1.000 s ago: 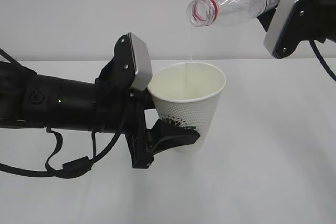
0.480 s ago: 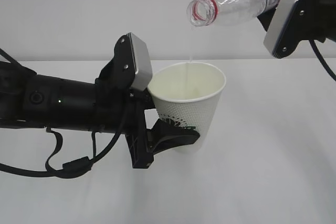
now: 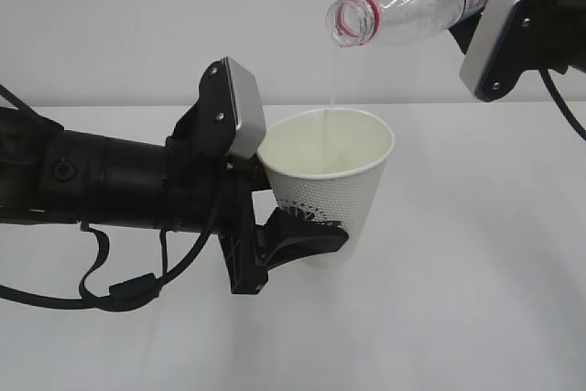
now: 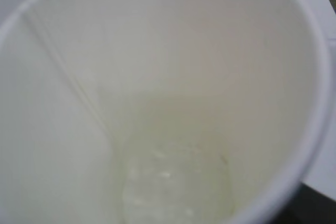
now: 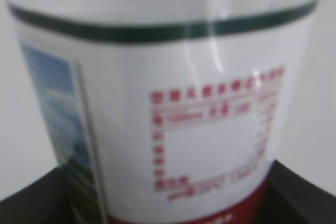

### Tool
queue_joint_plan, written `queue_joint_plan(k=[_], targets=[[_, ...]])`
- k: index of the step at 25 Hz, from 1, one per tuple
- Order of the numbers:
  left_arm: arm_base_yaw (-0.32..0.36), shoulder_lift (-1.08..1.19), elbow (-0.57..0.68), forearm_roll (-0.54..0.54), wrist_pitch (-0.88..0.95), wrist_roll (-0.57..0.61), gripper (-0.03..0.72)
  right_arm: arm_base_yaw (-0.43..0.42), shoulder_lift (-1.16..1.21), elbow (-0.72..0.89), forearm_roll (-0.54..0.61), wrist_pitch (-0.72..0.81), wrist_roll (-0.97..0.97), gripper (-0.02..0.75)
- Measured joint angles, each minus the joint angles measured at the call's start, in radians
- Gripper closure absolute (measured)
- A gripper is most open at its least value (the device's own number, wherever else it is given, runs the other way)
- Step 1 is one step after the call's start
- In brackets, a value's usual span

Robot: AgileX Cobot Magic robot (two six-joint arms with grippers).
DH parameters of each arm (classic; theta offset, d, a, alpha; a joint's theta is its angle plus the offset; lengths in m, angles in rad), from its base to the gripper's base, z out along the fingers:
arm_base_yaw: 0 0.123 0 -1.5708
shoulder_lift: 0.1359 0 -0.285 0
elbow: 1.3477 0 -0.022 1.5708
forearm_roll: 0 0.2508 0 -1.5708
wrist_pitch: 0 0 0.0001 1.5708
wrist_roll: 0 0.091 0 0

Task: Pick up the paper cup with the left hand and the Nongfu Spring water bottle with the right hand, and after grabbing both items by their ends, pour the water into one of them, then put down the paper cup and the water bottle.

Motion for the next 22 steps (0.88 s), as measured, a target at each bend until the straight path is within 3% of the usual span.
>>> queue_joint_plan(k=[22], targets=[[0.000,0.000,0.000,0.000,0.000,0.000,0.193,0.000,0.000,0.000,0.000,0.000,-0.014,0.216]])
